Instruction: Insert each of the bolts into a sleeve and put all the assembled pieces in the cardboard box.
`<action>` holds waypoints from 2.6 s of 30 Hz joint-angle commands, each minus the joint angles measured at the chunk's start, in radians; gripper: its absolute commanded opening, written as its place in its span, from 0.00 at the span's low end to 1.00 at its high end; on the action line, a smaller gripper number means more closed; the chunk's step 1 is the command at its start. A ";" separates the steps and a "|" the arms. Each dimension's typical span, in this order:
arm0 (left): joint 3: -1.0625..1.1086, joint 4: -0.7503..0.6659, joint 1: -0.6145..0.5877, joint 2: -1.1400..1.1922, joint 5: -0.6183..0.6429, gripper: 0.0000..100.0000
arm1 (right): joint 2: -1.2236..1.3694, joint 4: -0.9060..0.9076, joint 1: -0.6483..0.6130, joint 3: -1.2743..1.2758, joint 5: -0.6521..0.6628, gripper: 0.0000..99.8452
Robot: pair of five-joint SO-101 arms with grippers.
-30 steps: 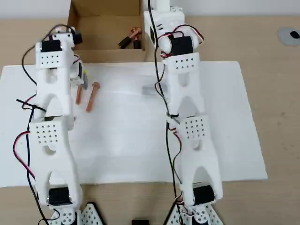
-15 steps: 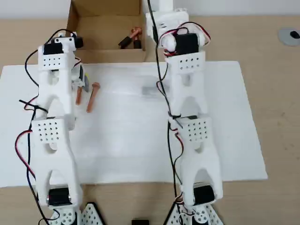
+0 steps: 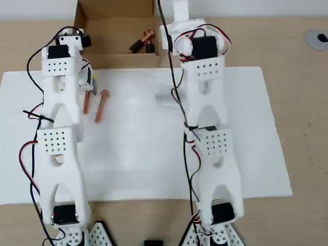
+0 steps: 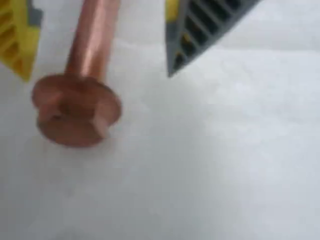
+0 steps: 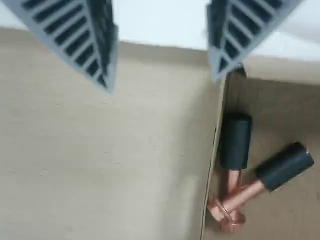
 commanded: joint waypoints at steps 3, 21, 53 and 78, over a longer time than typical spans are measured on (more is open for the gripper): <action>0.018 0.003 0.014 -0.021 -0.003 0.14 | -0.153 0.051 0.021 -0.048 -0.006 0.16; -0.186 0.095 0.031 -0.073 0.035 0.01 | -0.214 0.221 0.021 -0.047 -0.002 0.16; 1.361 -0.230 0.026 -1.687 0.015 0.01 | -0.555 0.284 -0.090 1.165 0.730 0.16; 1.531 -0.281 0.023 -1.751 0.003 0.01 | -0.136 0.265 -0.133 0.800 0.792 0.16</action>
